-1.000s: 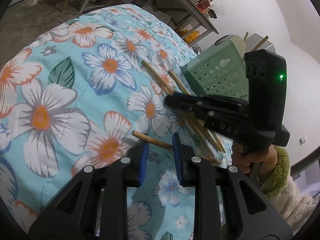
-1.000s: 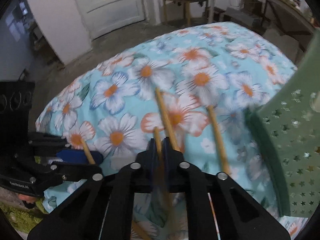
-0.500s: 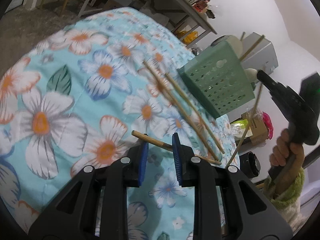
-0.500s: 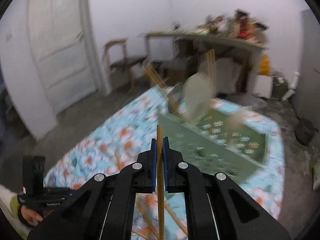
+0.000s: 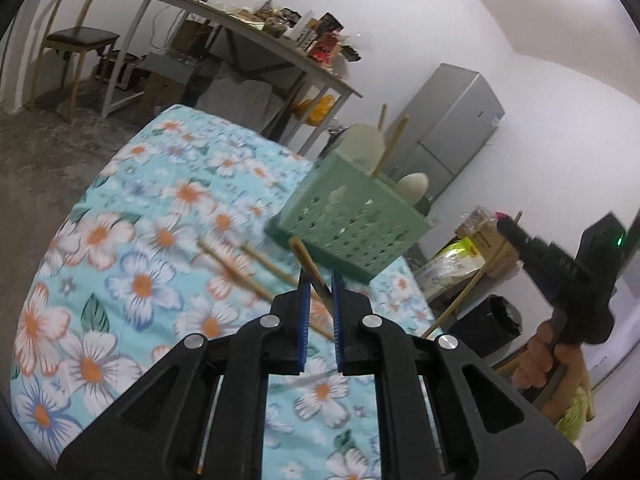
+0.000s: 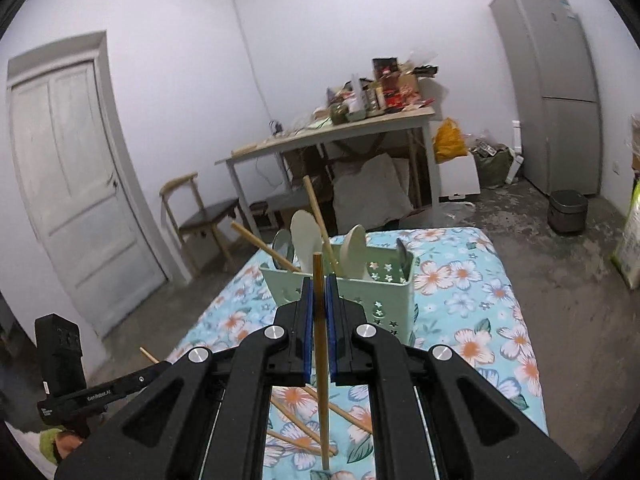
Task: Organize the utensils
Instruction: 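Lift the held chopsticks with both tools up to the green holder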
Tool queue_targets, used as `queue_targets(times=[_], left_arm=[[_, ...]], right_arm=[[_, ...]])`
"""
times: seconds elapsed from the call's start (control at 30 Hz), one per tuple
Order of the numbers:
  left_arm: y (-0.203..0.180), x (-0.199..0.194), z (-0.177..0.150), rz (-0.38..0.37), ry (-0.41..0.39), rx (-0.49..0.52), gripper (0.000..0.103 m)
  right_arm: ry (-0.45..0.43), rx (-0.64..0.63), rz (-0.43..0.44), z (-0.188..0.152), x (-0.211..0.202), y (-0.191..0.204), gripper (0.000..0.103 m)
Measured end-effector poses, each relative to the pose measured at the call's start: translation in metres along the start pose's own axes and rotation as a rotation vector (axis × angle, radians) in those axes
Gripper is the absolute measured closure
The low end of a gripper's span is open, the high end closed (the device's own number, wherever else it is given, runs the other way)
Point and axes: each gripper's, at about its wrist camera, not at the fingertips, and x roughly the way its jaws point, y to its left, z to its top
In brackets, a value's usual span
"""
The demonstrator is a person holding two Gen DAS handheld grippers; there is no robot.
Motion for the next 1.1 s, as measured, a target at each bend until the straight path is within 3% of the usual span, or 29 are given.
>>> queue_targets(times=[0.37, 0.63, 0.87, 1.1], left_arm=[[-0.013, -0.018, 0.025, -0.023, -0.054, -0.004, 0.098], [-0.021, -0.040, 0.054, -0.062, -0.144, 0.001, 0.099], [-0.050, -0.058, 0.090, -0.153, -0.248, 0.061, 0.099], [-0.083, -0.057, 0.115, -0.183, -0.321, 0.140, 0.098]], right_arm=[[-0.078, 0.023, -0.012, 0.009, -0.036, -0.006, 0.097], [-0.103, 0.019, 0.021, 0.016, -0.042, -0.002, 0.097], [-0.134, 0.023, 0.040, 0.020, -0.053, 0.003, 0.097], [-0.158, 0.016, 0.052, 0.023, -0.063, 0.008, 0.097]])
